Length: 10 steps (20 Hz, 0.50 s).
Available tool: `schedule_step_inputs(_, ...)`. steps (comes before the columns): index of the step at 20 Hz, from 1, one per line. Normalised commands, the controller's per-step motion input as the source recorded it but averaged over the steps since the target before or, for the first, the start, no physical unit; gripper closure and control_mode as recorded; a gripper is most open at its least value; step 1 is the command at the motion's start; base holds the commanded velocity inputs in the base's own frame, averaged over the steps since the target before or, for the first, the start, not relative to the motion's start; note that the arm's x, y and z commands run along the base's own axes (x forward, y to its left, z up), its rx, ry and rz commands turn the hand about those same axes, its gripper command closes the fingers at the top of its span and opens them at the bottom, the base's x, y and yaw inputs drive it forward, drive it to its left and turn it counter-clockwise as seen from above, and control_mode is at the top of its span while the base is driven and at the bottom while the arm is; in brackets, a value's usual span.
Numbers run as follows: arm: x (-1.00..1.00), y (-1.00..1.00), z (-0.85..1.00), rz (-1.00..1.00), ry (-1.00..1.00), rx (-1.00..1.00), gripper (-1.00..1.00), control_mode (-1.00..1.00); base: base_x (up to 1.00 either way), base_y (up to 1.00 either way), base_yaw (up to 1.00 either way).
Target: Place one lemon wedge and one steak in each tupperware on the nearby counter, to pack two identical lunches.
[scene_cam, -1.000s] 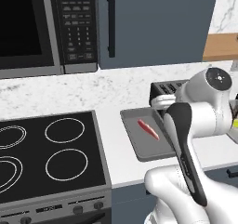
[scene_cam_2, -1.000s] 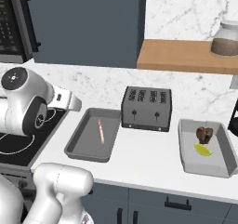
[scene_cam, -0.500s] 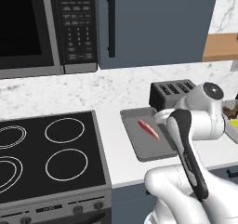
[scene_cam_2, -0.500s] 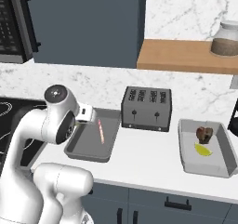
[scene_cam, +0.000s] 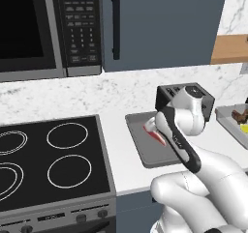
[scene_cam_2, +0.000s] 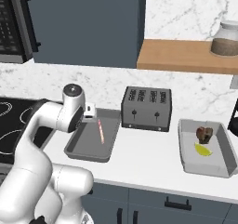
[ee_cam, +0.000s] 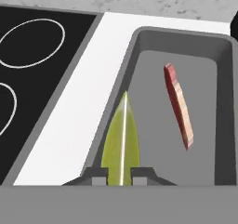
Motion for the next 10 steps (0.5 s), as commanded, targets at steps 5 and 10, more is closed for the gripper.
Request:
schedule_step_inputs(5, 0.13, 0.00, -0.43, 0.02, -0.02, -0.04, 1.00, -1.00, 0.00, 0.00, 0.00)
schedule_step_inputs(10, 0.02, 0.00, -0.42, 0.00, -0.11, -0.06, 1.00, -1.00, 0.00, 0.00, 0.00)
